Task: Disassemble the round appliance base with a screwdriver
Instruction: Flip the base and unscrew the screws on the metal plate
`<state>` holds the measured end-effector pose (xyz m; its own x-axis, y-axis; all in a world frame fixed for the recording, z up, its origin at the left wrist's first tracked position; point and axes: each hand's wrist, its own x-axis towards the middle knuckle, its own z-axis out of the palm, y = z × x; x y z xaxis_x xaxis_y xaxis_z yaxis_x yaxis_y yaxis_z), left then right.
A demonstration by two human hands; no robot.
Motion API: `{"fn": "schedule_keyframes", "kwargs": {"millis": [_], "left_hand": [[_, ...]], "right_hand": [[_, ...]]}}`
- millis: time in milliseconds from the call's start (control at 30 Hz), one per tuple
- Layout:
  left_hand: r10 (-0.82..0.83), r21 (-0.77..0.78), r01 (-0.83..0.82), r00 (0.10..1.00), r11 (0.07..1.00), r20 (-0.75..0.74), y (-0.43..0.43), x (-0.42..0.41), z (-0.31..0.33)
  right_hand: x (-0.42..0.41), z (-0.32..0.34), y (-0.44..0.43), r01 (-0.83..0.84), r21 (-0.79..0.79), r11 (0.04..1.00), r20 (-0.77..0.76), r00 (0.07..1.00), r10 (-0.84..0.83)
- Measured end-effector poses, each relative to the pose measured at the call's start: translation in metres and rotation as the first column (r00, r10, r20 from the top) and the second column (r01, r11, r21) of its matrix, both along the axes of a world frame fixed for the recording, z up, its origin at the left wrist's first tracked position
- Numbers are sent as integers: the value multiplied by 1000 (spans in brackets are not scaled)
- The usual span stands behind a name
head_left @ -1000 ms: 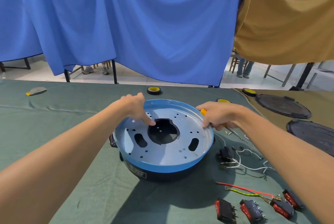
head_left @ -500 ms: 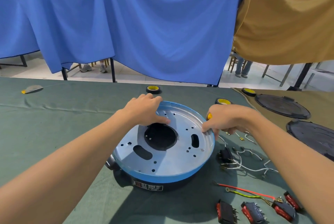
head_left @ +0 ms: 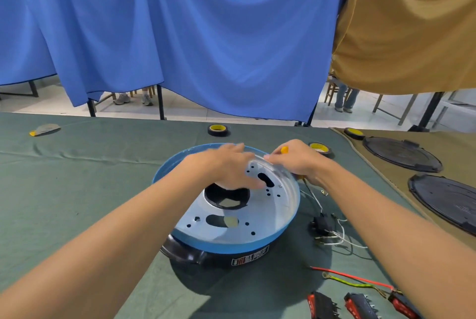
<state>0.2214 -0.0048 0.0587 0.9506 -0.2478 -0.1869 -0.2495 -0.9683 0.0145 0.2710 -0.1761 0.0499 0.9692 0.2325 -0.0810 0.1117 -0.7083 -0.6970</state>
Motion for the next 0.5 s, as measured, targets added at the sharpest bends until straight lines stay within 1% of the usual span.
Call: {"fn": "schedule_keyframes", "kwargs": {"millis": [67, 133, 167, 233, 300, 333, 367, 400, 500], "left_hand": [[-53, -20, 51, 986, 998, -157, -14, -8, -2], [-73, 8, 76, 974, 997, -214, -25, -14, -7], [-74, 12, 78, 976, 997, -206, -29, -16, -9], [-74, 10, 77, 984, 997, -161, -33, -17, -9], [-73, -1, 74, 986, 997, -147, -33, -17, -10], [-73, -10, 73, 987, 997, -145, -33, -18, -12], [-73, -21, 71, 986, 997, -147, -32, -19, -13], [-71, -32, 67, 986, 997, -152, -31, -19, -15], [-51, -47, 44, 987, 998, -150, -30, -20, -17]], "right_hand": [[3, 10, -7, 57, 162, 985, 98, 992, -74], [2, 24, -17, 89, 402, 911, 160, 973, -166], [-1, 29, -20, 80, 514, 854, 182, 963, -200], [-9, 33, -23, 26, 705, 709, 224, 940, -257], [-18, 31, -19, -20, 820, 571, 215, 937, -276], [-20, 29, -15, -33, 845, 534, 210, 938, -276], [-20, 26, -11, -41, 846, 531, 220, 935, -277], [-20, 24, -7, -49, 827, 560, 245, 928, -280], [-15, 17, -1, -71, 720, 690, 344, 901, -266]]}}
